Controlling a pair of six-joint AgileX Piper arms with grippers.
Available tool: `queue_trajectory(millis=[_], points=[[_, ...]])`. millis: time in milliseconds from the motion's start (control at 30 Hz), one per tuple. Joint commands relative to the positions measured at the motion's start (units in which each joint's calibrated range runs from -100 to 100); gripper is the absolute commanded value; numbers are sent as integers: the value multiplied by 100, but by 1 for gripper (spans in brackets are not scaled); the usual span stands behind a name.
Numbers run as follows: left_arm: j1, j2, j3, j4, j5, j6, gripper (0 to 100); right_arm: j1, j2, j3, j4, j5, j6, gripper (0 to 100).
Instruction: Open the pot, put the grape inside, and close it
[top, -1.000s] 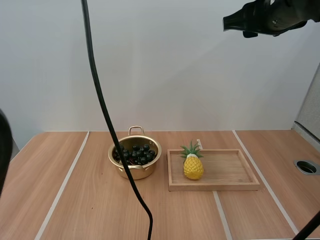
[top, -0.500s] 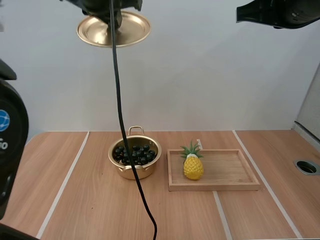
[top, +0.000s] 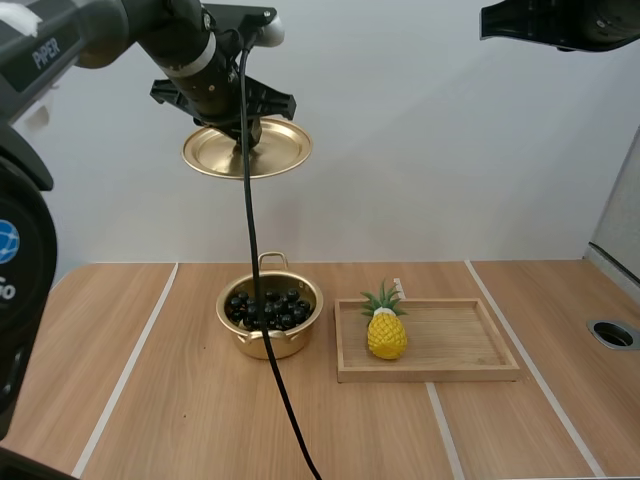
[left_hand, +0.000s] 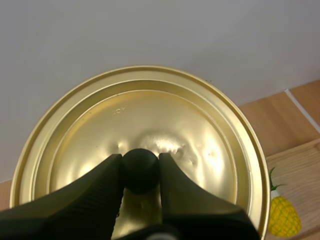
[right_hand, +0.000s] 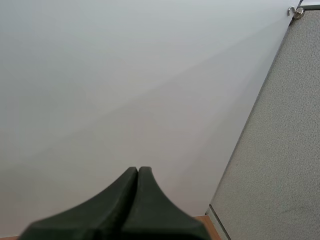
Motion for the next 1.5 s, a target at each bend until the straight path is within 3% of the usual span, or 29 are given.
queue_trajectory(millis=[0, 433, 767, 1133, 1467], points=[[-11, -52, 304, -127, -388, 71, 0, -21, -68, 7, -84, 20, -14, 0], [-11, -52, 1496, -238, -1172, 265, 0, -21, -68, 7, -84, 20, -14, 0], [-11, -52, 2819, -262, -2530, 539, 0, -21, -68, 7, -36, 17, -14, 0], [-11, -52, 3946, -1226, -3699, 1184, 0, -21, -68, 7, -13, 17, -14, 0], [-11, -52, 4413, -1327, -4601, 1233, 0, -21, -68, 7, -1, 17, -14, 0]])
